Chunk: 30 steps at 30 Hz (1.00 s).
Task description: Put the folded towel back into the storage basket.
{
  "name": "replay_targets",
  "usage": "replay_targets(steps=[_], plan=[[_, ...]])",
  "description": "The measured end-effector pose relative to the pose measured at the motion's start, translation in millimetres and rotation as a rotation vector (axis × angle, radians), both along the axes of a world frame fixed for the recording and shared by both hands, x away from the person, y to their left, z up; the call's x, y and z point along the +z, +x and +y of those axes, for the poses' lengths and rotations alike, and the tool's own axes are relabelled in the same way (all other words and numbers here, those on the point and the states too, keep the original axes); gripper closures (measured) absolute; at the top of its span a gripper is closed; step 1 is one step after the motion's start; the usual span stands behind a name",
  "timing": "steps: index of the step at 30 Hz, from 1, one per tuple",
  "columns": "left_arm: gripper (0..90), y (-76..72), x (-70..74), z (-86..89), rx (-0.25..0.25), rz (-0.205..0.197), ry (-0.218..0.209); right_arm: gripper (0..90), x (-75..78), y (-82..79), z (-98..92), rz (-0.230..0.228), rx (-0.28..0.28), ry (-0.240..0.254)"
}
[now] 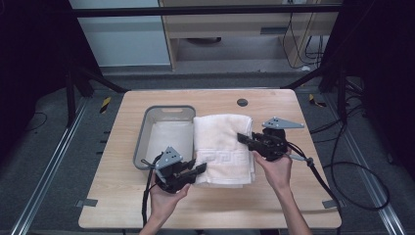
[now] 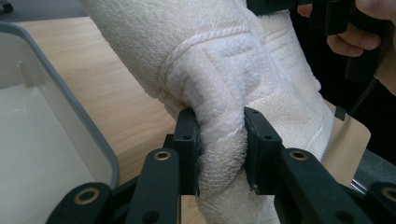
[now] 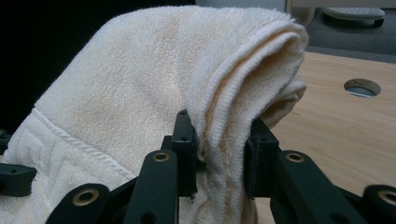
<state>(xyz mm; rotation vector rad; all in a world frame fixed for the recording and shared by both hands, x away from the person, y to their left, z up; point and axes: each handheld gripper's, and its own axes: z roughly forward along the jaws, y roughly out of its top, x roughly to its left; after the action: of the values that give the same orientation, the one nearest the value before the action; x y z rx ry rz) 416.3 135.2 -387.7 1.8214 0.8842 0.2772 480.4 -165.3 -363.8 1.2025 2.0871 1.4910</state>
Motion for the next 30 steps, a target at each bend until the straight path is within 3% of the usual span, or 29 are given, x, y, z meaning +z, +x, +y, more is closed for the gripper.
replay_targets(steps=[18,30], plan=[[69.0,2.2,19.1,27.7,0.068,-0.056,0.007,70.4,22.2,12.2,33.9,-0.050,0.013,0.012],[69.0,6.5,26.4,48.3,0.112,-0.059,-0.018,70.3,30.7,21.3,55.8,-0.062,0.025,0.019]])
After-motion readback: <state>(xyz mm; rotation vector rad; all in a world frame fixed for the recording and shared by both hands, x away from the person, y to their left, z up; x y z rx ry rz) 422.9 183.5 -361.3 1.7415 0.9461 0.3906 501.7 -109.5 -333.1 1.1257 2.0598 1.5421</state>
